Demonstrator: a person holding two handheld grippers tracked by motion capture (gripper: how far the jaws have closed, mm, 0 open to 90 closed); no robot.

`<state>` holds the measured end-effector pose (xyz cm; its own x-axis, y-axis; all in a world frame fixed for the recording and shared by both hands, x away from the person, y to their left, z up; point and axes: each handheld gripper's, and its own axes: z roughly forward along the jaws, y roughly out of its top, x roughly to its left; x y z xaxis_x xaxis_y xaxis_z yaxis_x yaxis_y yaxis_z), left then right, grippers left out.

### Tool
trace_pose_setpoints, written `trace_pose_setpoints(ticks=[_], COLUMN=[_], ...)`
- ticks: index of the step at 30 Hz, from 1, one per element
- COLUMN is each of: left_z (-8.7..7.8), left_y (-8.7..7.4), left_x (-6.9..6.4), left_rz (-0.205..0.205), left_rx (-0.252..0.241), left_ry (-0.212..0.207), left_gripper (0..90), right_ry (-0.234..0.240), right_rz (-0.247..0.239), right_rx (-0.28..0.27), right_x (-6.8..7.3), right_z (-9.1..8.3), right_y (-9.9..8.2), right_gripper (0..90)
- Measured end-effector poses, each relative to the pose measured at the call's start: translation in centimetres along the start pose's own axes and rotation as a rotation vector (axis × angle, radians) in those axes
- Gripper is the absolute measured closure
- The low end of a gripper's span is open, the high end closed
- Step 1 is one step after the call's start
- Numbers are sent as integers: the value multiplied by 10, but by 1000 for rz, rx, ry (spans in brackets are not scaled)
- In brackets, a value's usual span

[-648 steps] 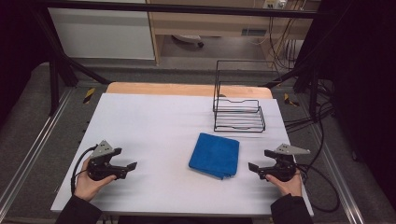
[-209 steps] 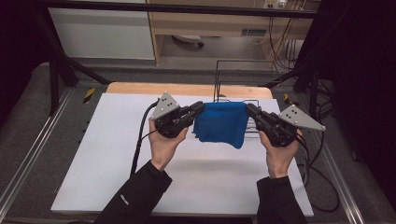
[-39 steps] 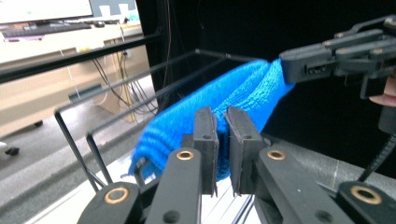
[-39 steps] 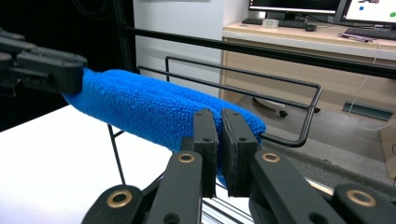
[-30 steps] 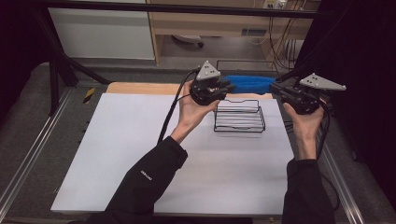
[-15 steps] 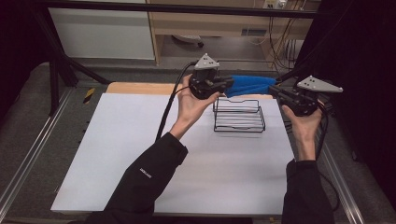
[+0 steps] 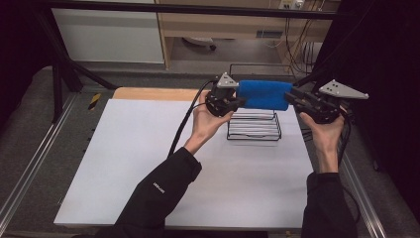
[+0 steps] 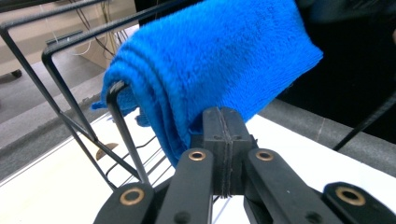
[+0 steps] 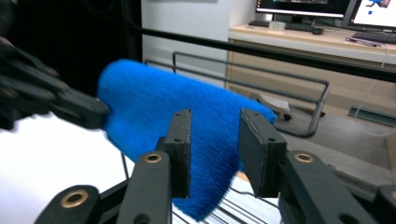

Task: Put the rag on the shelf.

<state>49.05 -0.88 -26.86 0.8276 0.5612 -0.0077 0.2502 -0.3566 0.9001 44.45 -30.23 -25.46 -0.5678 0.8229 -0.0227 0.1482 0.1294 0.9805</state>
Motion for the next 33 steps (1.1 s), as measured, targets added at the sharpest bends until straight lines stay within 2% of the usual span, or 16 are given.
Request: trace_pose_setpoints(ticks=[2, 6, 10, 14, 20, 25, 28, 33], left_z=[1, 2, 3, 4, -7, -21, -31, -49], left_y=[-2, -5, -9, -12, -14, -19, -24, -36], left_x=[0, 1, 1, 2, 1, 2, 5, 12], left_rz=[5, 11, 22, 20, 21, 17, 15, -3], left_rx=[1, -14, -20, -35, -46, -34, -18, 2], left_ry=[7, 20, 19, 11, 6, 19, 32, 46], left_gripper=[898, 897, 897, 896, 851, 727, 655, 529], right_ry=[16, 50, 8, -28, -7, -1, 0, 19], right_rz=[7, 51, 68, 72, 55, 58, 59, 89], right_rx=[6, 64, 117, 130, 88, 57, 54, 73], right_x=[3, 6, 4, 0, 6, 16, 22, 31], right_z=[1, 8, 16, 20, 13, 3, 0, -1], right_y=[3, -4, -20, -31, -28, -20, -16, -14], right_gripper=[700, 851, 899, 892, 808, 631, 544, 391])
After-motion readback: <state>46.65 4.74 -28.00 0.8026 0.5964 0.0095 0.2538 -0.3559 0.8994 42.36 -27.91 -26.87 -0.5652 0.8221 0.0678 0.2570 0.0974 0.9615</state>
